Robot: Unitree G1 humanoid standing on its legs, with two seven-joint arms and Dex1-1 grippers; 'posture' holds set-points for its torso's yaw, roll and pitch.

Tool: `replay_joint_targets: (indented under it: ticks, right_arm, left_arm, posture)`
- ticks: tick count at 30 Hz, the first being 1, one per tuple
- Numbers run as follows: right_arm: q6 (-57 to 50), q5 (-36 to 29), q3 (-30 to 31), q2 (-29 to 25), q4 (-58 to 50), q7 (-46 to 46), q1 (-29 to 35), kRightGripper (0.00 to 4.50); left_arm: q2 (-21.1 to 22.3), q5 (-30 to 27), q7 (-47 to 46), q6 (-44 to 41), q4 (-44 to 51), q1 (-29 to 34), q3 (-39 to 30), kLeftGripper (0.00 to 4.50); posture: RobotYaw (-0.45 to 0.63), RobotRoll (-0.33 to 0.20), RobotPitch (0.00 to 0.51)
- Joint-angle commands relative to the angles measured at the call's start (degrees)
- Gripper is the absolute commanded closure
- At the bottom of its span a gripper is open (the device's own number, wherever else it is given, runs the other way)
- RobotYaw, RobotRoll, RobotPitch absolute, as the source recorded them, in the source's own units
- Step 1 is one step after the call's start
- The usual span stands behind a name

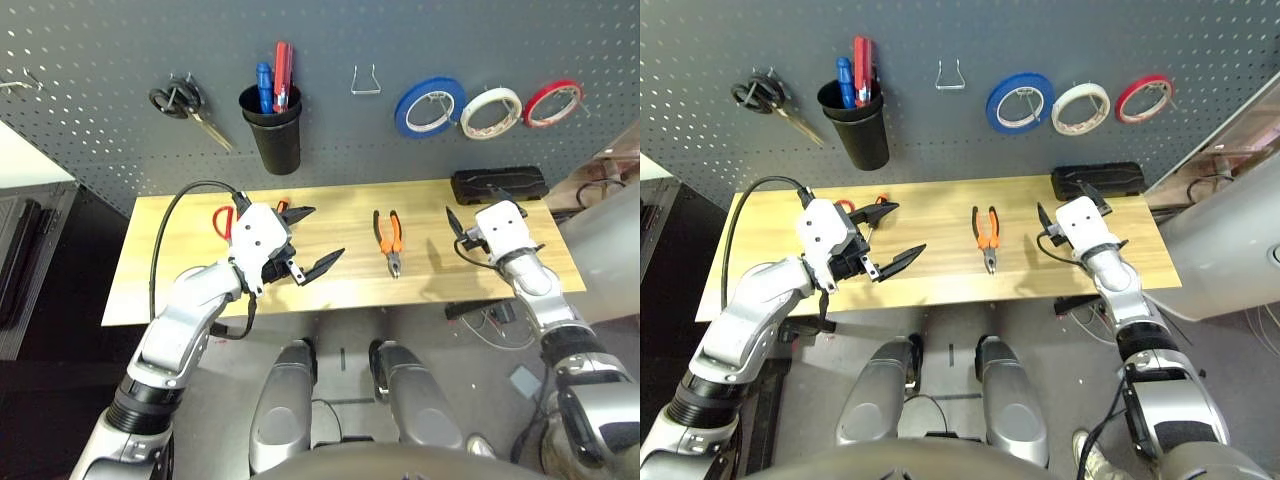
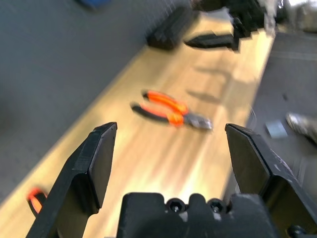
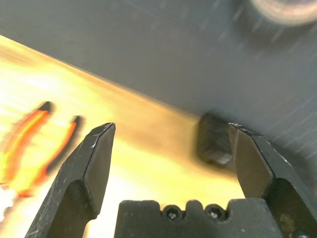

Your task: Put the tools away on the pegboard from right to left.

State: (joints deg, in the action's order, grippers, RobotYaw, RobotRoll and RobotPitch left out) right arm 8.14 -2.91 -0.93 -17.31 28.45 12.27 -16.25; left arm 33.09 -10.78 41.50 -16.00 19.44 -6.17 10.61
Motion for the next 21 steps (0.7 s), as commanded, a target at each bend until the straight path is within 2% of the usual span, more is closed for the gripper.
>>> replay_joint_targets:
  ticks: [1,6,11,15,21]
  right_arm:
    - [-16.45,-4.51,-1.13,2.64,-10.05,-0.18,2.92,0.02]
    - [-37.61,-8.15,-1.37,6.96,-18.34,-2.90,1.75,0.02]
    - [-50.10,-9.34,-2.40,9.47,-16.93,-5.51,-3.47,0.02]
    - [-55.78,-9.15,-4.43,11.68,-9.75,-8.63,-10.17,0.02]
    - [-58.45,-9.21,-7.80,13.50,4.34,-11.53,-19.27,0.02]
  left_arm:
    - [1.75,2.29,1.57,-0.87,-0.86,0.38,1.87,0.00]
    - [2.62,3.68,2.01,-2.67,-1.73,-0.65,2.47,0.00]
    - [2.59,4.49,2.60,-4.15,-2.00,-1.48,2.96,0.00]
    - [2.44,5.65,2.69,-5.50,-2.49,-2.51,3.89,0.00]
    - [2.21,6.10,2.63,-8.01,-1.96,-3.72,4.49,0.00]
  posture:
    - [0.20,0.000,0.252]
    - [0.20,0.000,0.257]
    - [0.21,0.000,0.261]
    - [0.22,0.000,0.267]
    - [0.25,0.000,0.277]
